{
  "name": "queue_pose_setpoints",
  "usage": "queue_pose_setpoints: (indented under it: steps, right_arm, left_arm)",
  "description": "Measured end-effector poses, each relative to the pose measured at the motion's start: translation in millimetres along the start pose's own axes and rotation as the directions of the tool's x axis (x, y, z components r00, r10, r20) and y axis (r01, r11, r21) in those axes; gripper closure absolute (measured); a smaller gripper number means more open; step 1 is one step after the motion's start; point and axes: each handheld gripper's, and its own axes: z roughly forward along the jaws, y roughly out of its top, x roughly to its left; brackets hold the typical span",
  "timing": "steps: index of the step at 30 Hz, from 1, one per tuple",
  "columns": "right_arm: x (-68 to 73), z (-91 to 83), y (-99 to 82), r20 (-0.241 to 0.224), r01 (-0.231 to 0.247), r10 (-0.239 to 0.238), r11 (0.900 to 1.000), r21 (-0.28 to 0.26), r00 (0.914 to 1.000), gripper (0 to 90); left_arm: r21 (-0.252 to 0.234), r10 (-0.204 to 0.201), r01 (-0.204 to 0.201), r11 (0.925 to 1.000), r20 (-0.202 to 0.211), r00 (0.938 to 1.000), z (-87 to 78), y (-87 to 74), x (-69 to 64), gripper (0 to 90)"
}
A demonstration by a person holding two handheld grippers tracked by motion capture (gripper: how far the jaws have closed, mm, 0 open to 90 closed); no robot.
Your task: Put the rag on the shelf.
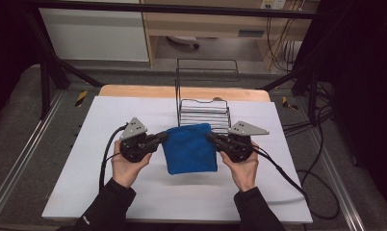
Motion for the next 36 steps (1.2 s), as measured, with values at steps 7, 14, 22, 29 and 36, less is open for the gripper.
queue_pose_setpoints:
  steps: [7, 14, 22, 29, 36]
  right_arm:
    - [-2.5, -7.9, 9.7, 0.028, 0.012, -0.011, 0.9988, -0.047, 0.9996, 86.4]
    - [-2.0, -13.3, 20.6, 0.053, 0.026, -0.021, 0.9963, -0.083, 0.9984, 86.4]
    - [-1.9, -21.0, 40.0, 0.081, 0.05, -0.04, 0.99, -0.132, 0.9959, 86.4]
    - [-2.6, -24.3, 49.1, 0.101, 0.067, -0.052, 0.9862, -0.152, 0.9936, 86.4]
    - [-5.8, -29.5, 60.2, 0.126, 0.075, -0.051, 0.9776, -0.197, 0.9908, 86.4]
  left_arm:
    - [-0.029, 0.005, -0.005, 0.9996, -0.002, 1.0, 3.9, 14.8, -0.6, 87.3]
    - [-0.062, 0.016, -0.016, 0.9979, -0.009, 0.9998, 5.6, 29.6, -1.5, 87.3]
    - [-0.109, 0.023, -0.025, 0.9937, -0.02, 0.9995, 5.6, 45.9, -1.6, 87.3]
    - [-0.141, 0.031, -0.035, 0.9894, -0.031, 0.9991, 6.0, 60.9, -3.8, 87.4]
    - [-0.177, 0.033, -0.039, 0.9835, -0.034, 0.9989, 8.2, 73.2, -4.7, 87.4]
